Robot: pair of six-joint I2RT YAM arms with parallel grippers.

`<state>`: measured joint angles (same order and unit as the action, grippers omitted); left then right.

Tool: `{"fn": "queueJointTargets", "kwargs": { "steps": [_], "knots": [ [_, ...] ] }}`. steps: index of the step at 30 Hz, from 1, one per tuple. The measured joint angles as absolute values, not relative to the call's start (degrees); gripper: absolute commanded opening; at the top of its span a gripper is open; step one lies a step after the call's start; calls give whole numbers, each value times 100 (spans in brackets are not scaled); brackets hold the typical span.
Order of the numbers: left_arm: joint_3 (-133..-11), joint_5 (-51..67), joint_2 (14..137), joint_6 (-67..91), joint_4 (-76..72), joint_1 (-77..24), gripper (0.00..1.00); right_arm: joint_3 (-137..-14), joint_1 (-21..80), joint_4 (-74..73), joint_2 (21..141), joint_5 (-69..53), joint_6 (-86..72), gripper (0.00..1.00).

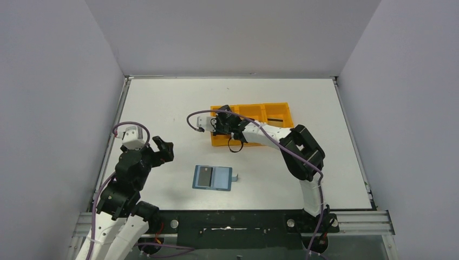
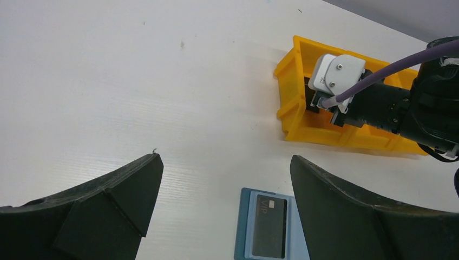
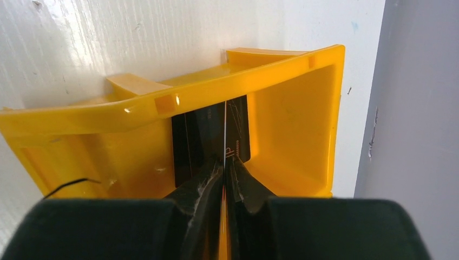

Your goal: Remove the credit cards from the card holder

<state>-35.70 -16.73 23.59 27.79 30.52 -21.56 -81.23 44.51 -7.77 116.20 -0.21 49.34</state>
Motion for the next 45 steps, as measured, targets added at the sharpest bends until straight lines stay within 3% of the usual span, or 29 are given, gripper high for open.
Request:
{"fn": "queueJointTargets", "kwargs": {
  "steps": [7, 14, 17, 22, 27, 32, 36, 39, 45],
  "knots": [
    [-3570, -1671, 2368, 2779, 3065, -2126, 89, -8200, 4427, -781, 11885, -14, 5054, 15],
    [-3570, -1671, 2373, 2779, 3065, -2121, 89, -8200, 4423, -882, 11891, -40, 4974, 35],
    [-3570, -1669, 2381, 2779, 3063, -2119, 89, -8189, 4423, -963, 11850, -110, 4831, 39],
    [-3570, -1649, 2429, 2779, 3063, -2119, 89, -8034, 4416, -1015, 11522, -172, 4574, 41],
    [-3570, -1629, 2480, 2779, 3065, -2115, 89, -7712, 4410, -740, 10836, -139, 3929, 56],
    [-3570, -1623, 2558, 2779, 3063, -2112, 89, -6781, 4434, 45, 9677, -106, 2327, 74],
    [-3570, -1616, 2672, 2779, 3065, -2086, 89, -6184, 4523, 285, 8851, 3, 154, 73],
    [-3570, -1601, 2744, 2779, 3065, -2082, 89, -6158, 4554, 143, 8722, -134, -1533, 68],
    [-3570, -1553, 2823, 2779, 3063, -2045, 89, -5260, 4775, 102, 8720, -301, -4204, 70]
  ]
}}
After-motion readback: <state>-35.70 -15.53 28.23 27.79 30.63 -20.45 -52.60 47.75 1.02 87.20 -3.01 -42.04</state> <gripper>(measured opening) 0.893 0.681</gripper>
